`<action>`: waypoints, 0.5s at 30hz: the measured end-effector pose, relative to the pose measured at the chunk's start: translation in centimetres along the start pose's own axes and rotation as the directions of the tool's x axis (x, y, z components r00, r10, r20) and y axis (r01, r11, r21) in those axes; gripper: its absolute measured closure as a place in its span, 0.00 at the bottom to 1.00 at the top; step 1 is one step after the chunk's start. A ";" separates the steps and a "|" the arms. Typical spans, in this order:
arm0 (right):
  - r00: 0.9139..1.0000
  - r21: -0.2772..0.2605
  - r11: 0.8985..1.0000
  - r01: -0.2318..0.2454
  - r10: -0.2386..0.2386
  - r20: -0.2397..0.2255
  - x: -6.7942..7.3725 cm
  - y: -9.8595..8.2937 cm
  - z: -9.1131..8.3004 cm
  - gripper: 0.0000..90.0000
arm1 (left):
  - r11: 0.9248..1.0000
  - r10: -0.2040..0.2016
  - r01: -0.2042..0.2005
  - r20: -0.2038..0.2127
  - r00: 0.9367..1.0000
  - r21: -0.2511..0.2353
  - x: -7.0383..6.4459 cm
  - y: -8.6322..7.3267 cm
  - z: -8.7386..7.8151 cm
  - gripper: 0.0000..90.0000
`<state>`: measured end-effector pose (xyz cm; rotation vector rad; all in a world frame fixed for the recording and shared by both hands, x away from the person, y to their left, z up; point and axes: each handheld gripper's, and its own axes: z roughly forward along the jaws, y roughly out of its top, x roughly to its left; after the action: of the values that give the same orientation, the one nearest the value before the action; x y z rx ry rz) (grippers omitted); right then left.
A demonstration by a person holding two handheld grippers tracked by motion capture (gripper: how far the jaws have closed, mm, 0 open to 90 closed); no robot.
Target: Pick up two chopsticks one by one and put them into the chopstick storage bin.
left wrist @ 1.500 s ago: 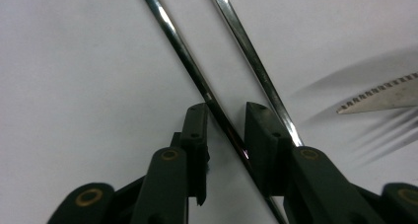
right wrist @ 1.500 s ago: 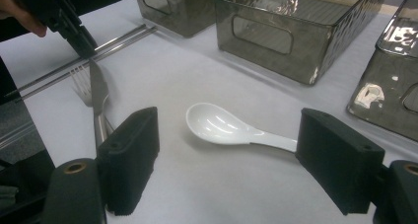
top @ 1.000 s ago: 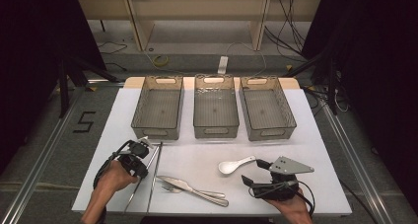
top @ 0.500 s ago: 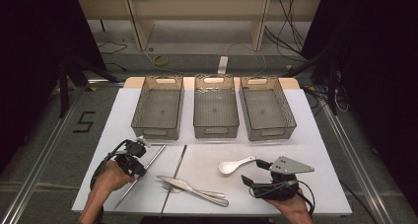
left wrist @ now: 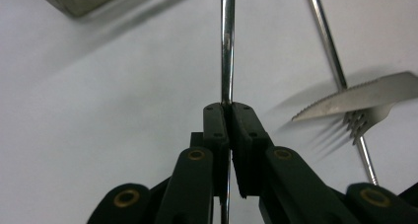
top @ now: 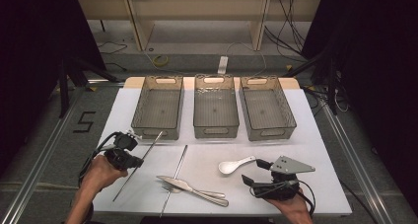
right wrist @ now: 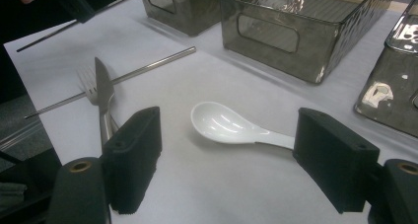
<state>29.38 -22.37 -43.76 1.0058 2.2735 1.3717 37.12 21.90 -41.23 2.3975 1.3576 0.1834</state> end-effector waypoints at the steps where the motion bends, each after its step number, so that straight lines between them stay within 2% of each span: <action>1: 1.000 0.001 1.000 -0.001 0.001 0.001 0.0 0.0 0.0 0.30 | 1.000 0.004 -0.004 0.004 1.000 -0.014 0.1 0.3 -0.2 0.95; 7: 1.000 -0.006 1.000 -0.002 0.002 0.002 -0.1 0.0 0.0 0.30 | 0.993 -0.006 0.011 0.040 0.999 -0.116 0.8 1.6 -1.3 0.95; 11: 1.000 -0.015 1.000 -0.005 0.005 0.003 -0.1 0.0 -0.1 0.30 | 0.980 -0.024 0.034 0.051 0.998 -0.196 1.4 2.7 -2.2 0.94; 15: 1.000 -0.021 1.000 -0.005 0.005 0.003 -0.1 0.0 -0.2 0.30 | 0.970 -0.029 0.040 0.045 0.999 -0.239 1.9 4.0 -3.0 0.94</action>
<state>29.35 -22.59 -43.69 1.0071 2.2513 1.3916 40.40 22.49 -37.06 2.1643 1.2785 0.2711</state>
